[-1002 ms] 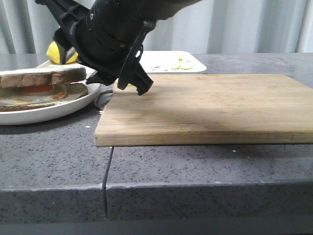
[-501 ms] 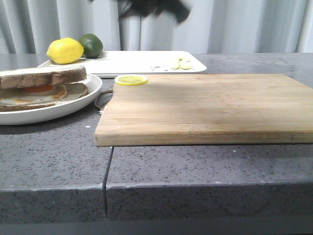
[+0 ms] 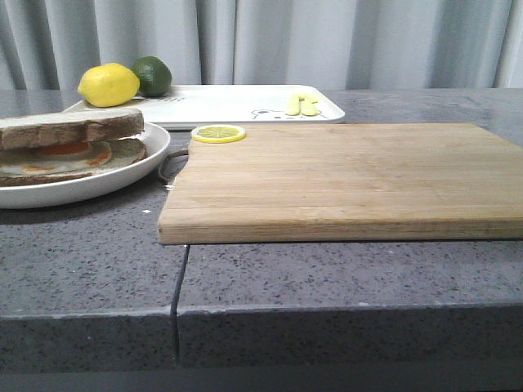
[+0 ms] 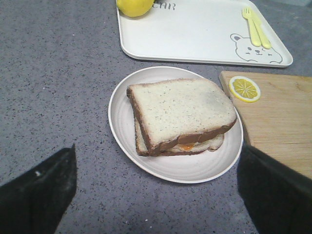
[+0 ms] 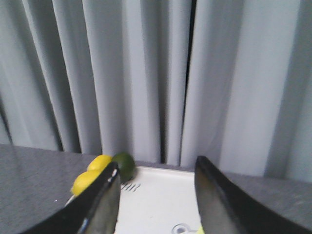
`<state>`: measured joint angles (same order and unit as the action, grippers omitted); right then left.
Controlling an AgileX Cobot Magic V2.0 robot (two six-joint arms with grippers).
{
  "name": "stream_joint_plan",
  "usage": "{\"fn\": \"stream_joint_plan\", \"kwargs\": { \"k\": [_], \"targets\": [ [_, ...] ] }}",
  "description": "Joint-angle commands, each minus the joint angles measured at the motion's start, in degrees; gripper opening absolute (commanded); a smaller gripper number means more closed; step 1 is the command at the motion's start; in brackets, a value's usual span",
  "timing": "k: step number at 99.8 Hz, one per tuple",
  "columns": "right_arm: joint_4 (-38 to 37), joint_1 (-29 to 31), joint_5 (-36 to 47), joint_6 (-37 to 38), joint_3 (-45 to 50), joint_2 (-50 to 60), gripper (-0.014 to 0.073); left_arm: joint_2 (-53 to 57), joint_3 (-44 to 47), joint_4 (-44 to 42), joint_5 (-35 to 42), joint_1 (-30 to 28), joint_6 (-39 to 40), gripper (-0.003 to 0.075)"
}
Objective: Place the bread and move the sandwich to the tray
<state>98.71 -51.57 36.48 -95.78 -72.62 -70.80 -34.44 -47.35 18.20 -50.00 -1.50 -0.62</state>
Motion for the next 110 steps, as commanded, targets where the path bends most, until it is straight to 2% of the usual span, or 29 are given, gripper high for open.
{"fn": "stream_joint_plan", "kwargs": {
  "k": [1, 18, 29, 44, 66, 75, 89, 100, 110],
  "targets": [
    [-5.65, -0.16, 2.5, -5.53, -1.34, 3.68, 0.0374, -0.68, -1.93, 1.45, 3.36, -0.11, 0.06, 0.0617],
    [-7.46, 0.7, 7.54, -11.98, 1.45, 8.55, 0.0374, -0.68, -1.93, 1.45, 3.36, -0.11, 0.06, 0.0617],
    [-9.01, 2.5, 6.62, -11.93, 3.71, 12.94, 0.0374, -0.68, -1.93, 1.45, 3.36, -0.11, 0.06, 0.0617],
    [-19.9, 2.92, 5.69, -9.59, 8.68, 18.55, 0.0374, -0.68, -1.93, 1.45, 3.36, -0.11, 0.06, 0.0617],
    [-20.77, 2.92, 7.22, -10.76, 9.83, 20.88, 0.0374, -0.68, -1.93, 1.45, 3.36, -0.11, 0.06, 0.0617],
    [-23.47, 2.92, 6.18, -10.51, 11.0, 20.88, 0.0374, -0.68, -1.93, 1.45, 3.36, -0.11, 0.06, 0.0617],
    [-32.57, 3.26, 2.8, -2.88, 14.72, 20.88, 0.0374, -0.68, -1.93, 1.45, 3.36, -0.11, 0.06, 0.0617],
    [-40.07, 6.22, -1.86, 9.02, 17.54, 20.88, 0.0374, -0.68, -1.93, 1.45, 3.36, -0.11, 0.06, 0.0617],
    [-47.96, 12.22, -9.6, 21.22, 19.76, 20.88, 0.0374, -0.68, -1.93, 1.45, 3.36, -0.11, 0.06, 0.0617]
  ]
}}
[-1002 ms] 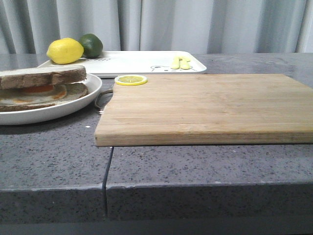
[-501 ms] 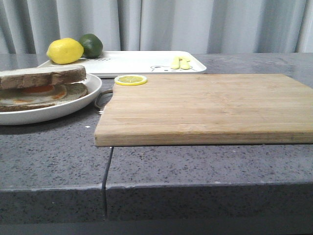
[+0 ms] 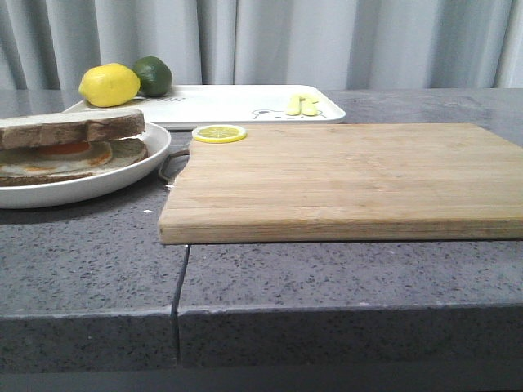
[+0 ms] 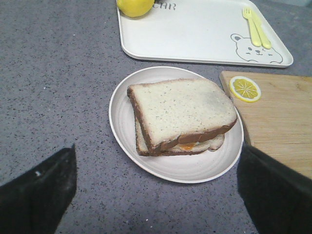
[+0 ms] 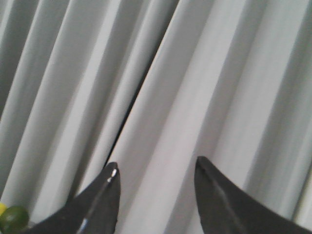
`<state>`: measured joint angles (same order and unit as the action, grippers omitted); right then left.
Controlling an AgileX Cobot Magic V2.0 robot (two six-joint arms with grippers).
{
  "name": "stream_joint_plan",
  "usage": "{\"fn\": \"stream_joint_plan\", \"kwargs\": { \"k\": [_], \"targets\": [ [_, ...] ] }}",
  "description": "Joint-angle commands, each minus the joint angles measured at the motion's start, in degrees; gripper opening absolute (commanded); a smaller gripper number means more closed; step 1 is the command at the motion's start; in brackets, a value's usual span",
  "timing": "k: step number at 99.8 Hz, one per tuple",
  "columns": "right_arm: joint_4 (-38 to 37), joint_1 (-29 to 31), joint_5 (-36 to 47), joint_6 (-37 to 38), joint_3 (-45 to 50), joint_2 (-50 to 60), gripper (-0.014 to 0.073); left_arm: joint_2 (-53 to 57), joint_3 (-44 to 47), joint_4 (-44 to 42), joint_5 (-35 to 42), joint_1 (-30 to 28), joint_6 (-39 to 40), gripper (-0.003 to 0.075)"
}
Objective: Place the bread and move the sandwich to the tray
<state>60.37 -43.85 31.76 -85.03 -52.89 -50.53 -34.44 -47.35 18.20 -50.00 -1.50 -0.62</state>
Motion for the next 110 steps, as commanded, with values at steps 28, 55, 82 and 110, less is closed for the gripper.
{"fn": "stream_joint_plan", "kwargs": {
  "k": [28, 55, 82, 110],
  "targets": [
    [-48.85, 23.98, -30.71, 56.46, 0.76, 0.83, 0.0372, -0.68, -1.93, 1.45, 3.36, -0.11, 0.06, 0.0617],
    [-71.1, 29.95, -34.81, 80.03, 6.48, 9.32, 0.0372, -0.68, -1.93, 1.45, 3.36, -0.11, 0.06, 0.0617],
    [-71.28, 29.95, -34.72, 80.03, 17.95, 20.5, 0.0372, -0.68, -1.93, 1.45, 3.36, -0.11, 0.06, 0.0617],
    [-69.47, 29.95, -37.54, 80.8, 22.12, 28.72, 0.0372, -0.68, -1.93, 1.45, 3.36, -0.11, 0.06, 0.0617]
  ]
}}
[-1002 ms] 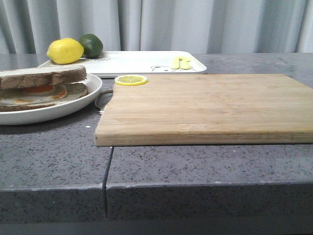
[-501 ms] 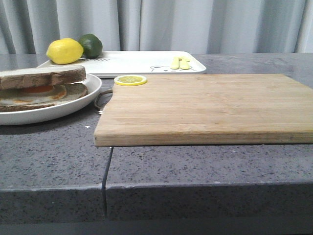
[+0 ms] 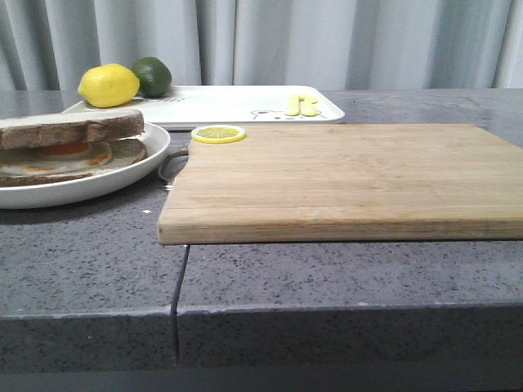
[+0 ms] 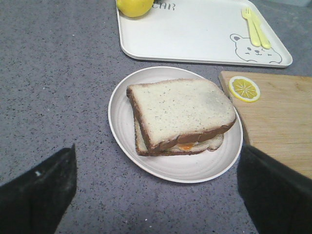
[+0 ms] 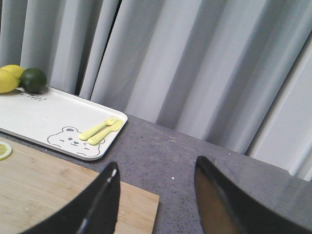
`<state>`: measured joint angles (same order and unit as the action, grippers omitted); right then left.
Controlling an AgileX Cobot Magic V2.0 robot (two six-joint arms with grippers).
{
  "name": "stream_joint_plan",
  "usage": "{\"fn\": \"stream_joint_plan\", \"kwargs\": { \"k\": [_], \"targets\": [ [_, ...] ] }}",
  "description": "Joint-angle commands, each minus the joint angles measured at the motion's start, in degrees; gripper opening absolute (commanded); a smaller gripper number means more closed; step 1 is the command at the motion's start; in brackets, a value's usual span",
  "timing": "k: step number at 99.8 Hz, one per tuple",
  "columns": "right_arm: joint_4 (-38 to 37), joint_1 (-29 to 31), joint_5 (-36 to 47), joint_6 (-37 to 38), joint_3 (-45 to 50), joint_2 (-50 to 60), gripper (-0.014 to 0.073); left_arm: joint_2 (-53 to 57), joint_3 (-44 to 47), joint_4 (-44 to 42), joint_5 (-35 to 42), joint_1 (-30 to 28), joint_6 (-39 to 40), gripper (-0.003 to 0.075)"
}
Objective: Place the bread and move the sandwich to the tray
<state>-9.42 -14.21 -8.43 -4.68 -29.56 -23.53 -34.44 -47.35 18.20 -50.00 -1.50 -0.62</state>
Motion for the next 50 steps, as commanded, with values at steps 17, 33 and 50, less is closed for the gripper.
{"fn": "stream_joint_plan", "kwargs": {
  "k": [17, 33, 50],
  "targets": [
    [0.32, 0.31, -2.23, 0.45, -1.22, 5.19, 0.0372, -0.68, -1.93, 1.45, 3.36, -0.11, 0.06, 0.0617],
    [0.32, 0.31, -2.25, 0.45, -1.19, 5.69, 0.0372, -0.68, -1.93, 1.45, 3.36, -0.11, 0.06, 0.0617],
    [0.32, 0.31, -1.76, 0.45, -1.19, 5.69, 0.0372, -0.68, -1.93, 1.45, 3.36, -0.11, 0.06, 0.0617]
  ]
}}
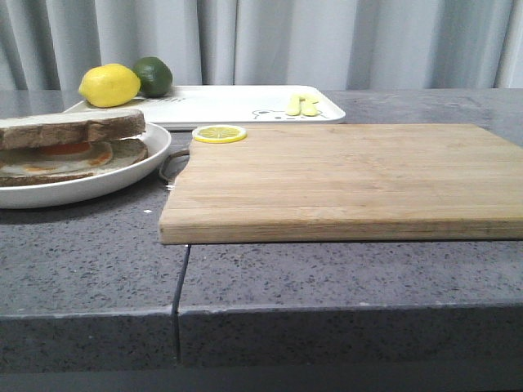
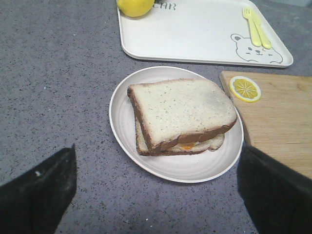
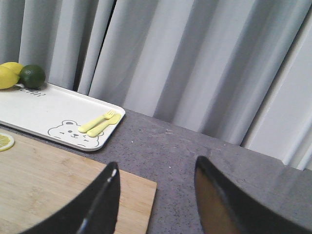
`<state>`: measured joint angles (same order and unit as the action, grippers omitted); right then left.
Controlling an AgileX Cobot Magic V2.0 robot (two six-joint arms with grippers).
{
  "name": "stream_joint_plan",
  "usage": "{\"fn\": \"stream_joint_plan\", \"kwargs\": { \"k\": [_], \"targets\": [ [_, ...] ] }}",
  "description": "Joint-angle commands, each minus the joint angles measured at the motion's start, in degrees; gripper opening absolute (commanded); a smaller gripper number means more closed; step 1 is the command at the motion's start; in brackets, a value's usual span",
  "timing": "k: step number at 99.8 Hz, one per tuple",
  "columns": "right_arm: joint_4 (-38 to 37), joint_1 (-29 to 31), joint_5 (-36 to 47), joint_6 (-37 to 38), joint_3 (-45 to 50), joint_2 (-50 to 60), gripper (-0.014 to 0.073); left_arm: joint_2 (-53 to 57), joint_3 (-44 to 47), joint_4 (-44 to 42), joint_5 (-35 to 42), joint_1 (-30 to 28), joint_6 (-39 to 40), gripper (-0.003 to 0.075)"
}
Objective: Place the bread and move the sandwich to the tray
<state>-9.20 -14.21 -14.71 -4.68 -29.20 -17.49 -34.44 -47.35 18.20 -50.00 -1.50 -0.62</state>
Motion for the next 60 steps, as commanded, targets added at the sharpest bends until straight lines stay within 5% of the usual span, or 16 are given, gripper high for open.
{"fn": "stream_joint_plan", "kwargs": {
  "k": [1, 60],
  "targets": [
    [0.1, 0.31, 4.52, 0.45, -1.55, -0.35, 0.0372, -0.68, -1.93, 1.45, 3.36, -0.11, 0.06, 0.0617],
    [0.1, 0.31, 4.46, 0.45, -1.55, -0.35, 0.0372, -0.82, -1.93, -0.15, 6.68, -0.11, 0.06, 0.0617]
  ]
}}
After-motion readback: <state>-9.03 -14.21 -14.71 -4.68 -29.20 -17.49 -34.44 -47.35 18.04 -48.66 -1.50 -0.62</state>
